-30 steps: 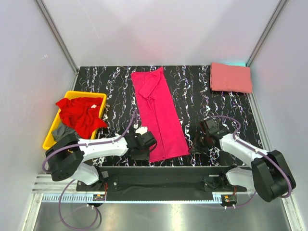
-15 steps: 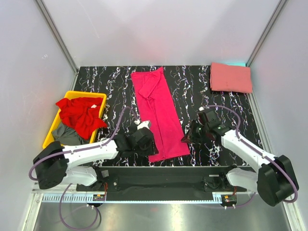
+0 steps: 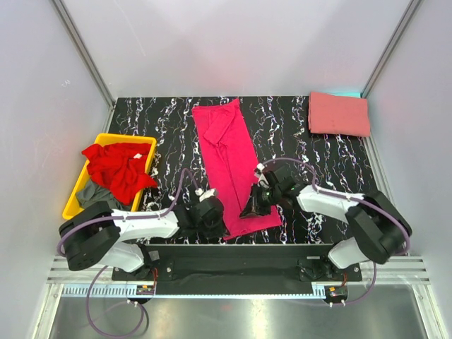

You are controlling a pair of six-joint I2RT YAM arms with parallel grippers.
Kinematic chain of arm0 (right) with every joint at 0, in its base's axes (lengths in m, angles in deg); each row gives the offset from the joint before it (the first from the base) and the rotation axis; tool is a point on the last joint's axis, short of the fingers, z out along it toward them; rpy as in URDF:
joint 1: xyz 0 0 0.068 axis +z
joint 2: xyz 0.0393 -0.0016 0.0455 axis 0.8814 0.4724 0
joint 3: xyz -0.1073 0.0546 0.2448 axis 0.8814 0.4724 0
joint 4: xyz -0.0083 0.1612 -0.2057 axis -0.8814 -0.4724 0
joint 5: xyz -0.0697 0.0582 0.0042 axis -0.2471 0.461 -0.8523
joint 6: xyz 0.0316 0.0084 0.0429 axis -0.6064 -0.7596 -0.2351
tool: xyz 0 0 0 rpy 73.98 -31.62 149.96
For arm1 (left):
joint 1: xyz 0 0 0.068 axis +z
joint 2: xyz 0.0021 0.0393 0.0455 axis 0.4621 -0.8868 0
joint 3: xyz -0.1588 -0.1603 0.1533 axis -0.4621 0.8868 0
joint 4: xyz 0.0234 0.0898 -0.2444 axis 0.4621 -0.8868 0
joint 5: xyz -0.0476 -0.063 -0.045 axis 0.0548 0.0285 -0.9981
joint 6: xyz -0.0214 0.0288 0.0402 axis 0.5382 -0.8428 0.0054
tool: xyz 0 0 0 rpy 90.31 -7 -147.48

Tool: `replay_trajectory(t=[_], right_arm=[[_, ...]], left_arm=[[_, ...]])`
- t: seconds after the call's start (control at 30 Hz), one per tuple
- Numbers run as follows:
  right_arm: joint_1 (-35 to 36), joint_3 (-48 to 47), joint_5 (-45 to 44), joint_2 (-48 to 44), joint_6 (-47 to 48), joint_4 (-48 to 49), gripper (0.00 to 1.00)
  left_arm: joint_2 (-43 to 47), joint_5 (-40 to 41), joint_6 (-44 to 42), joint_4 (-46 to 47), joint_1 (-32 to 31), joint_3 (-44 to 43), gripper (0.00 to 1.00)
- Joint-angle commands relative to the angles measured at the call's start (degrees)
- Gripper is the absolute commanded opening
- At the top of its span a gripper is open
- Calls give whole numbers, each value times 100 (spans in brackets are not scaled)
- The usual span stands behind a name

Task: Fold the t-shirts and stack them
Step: Fold the tshirt

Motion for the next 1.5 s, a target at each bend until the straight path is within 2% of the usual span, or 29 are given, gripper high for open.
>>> replay_trajectory(t=[0.0, 0.13, 0.23, 0.37, 0.47, 0.57, 0.63, 0.67, 0.7, 0.77, 0.8, 0.9, 1.0, 1.13, 1.23, 1.33, 1.43, 1.47], right_arm=[[125, 3, 471, 479, 49, 878, 0], [160, 11, 692, 1000, 50, 1141, 0], [169, 204, 437, 1106, 120, 1089, 0], [169, 608, 340, 1307, 120, 1484, 0], [169, 749, 410, 1501, 94, 1888, 0], [169, 811, 507, 1564, -21, 2117, 0], [169, 846, 455, 1467, -56, 2039, 0], [177, 855, 393, 1397, -82, 1969, 0], [169, 864, 332, 1240, -91, 1916, 0], [177, 812, 270, 1054, -196, 1741, 4], [186, 663, 244, 827, -214, 1531, 5], [186, 172, 147, 395, -127, 1065, 6], [195, -119, 190, 228, 5, 494, 7], [239, 107, 182, 219, -3, 527, 5], [283, 599, 199, 166, -161, 957, 5], [318, 986, 226, 166, -249, 1291, 4], [335, 1110, 199, 411, -144, 1388, 4], [344, 1119, 121, 516, -118, 1380, 3]], left_arm=[[-373, 236, 134, -523, -151, -13, 0], [-453, 545, 64, -1043, -239, -260, 0], [-313, 809, 55, -1413, -257, -340, 0], [-23, 1020, 125, -1616, -257, -235, 0], [127, 898, 134, -1309, -274, -112, 0], [460, 47, 510, 209, -257, 493, 1], [715, -280, 740, 241, -257, 689, 2], [785, -141, 662, -153, -257, 584, 3], [917, 322, 557, -1096, -266, 226, 5], [1058, 764, 302, -1797, -231, -14, 17], [1259, 1062, 205, -2131, -187, -102, 27], [1777, 1214, -50, -2091, -20, -33, 33], [2095, 734, -138, -1277, 51, 318, 36], [1921, 502, 2, -1097, 68, 460, 35], [1745, 414, -226, -1149, 103, 355, 35], [1674, 432, -506, -1404, 418, 162, 35], [1639, 221, -1076, -1484, 1217, -102, 35], [1613, 212, -1209, -1510, 1655, -311, 36]])
